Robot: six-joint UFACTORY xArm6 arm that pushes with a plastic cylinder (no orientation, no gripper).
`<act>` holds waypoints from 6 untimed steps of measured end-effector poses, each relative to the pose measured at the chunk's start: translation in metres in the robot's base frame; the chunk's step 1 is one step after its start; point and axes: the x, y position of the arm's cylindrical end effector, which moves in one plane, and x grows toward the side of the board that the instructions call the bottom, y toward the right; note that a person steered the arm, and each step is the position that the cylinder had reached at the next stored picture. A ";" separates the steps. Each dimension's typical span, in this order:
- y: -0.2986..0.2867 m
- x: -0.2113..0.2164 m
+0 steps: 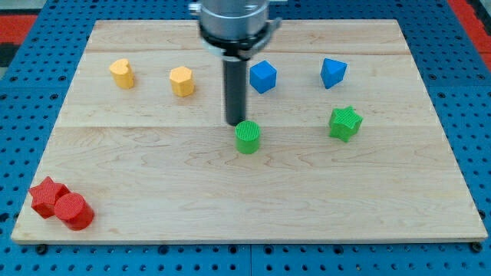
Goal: Push the green circle to the bottom left
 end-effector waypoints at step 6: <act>-0.003 0.048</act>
